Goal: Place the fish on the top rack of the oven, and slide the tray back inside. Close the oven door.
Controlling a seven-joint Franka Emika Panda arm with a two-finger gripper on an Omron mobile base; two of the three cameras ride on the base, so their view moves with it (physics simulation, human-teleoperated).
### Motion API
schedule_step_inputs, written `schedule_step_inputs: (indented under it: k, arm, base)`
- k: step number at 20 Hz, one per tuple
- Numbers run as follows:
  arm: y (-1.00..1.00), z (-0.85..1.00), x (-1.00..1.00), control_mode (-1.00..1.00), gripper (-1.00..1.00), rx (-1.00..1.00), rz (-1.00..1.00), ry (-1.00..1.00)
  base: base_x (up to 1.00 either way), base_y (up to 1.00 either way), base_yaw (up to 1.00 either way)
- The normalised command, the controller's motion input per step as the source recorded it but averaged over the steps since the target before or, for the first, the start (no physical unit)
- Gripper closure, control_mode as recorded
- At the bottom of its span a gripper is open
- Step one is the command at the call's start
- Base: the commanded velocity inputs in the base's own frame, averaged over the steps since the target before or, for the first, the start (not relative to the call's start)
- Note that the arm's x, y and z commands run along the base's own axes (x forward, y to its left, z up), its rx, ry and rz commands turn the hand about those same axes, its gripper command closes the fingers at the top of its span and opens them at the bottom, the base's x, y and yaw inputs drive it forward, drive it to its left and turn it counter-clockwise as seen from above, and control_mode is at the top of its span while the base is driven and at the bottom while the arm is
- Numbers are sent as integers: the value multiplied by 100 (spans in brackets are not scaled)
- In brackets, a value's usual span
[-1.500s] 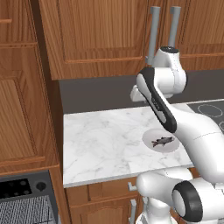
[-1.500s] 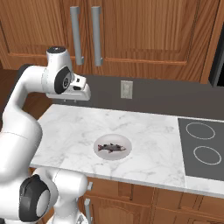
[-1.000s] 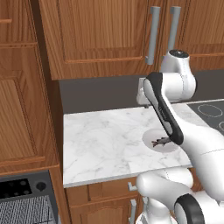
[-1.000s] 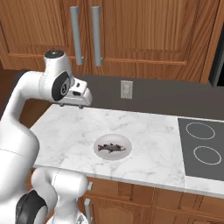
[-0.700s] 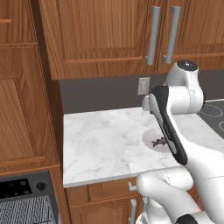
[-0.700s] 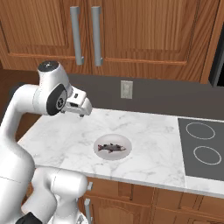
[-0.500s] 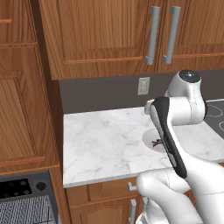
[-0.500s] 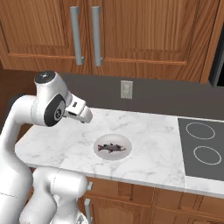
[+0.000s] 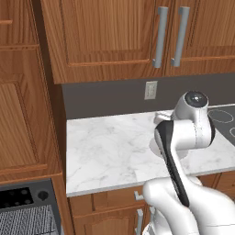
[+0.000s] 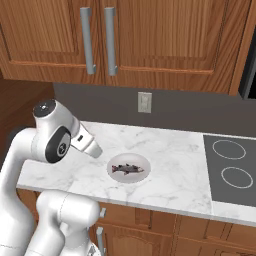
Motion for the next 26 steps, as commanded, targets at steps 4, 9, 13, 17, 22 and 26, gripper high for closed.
schedule_step_inputs:
  k: [4, 9, 13, 17, 22, 26]
  arm:
    - [-5, 0, 0, -100, -100, 17, -25, 0]
    - [-29, -1, 0, -100, -100, 19, -11, 0]
    - [-39, -18, 0, -100, -100, 12, -6, 0]
    - [-31, -13, 0, -100, -100, 3, -1, 0]
    - [-4, -12, 0, -100, -100, 0, 0, 0]
    - [0, -14, 1, -100, -100, 0, 0, 0]
  base:
    - [0, 0, 0]
    - [0, 0, 0]
    - [0, 0, 0]
    - [0, 0, 0]
    - [0, 0, 0]
    - [0, 0, 0]
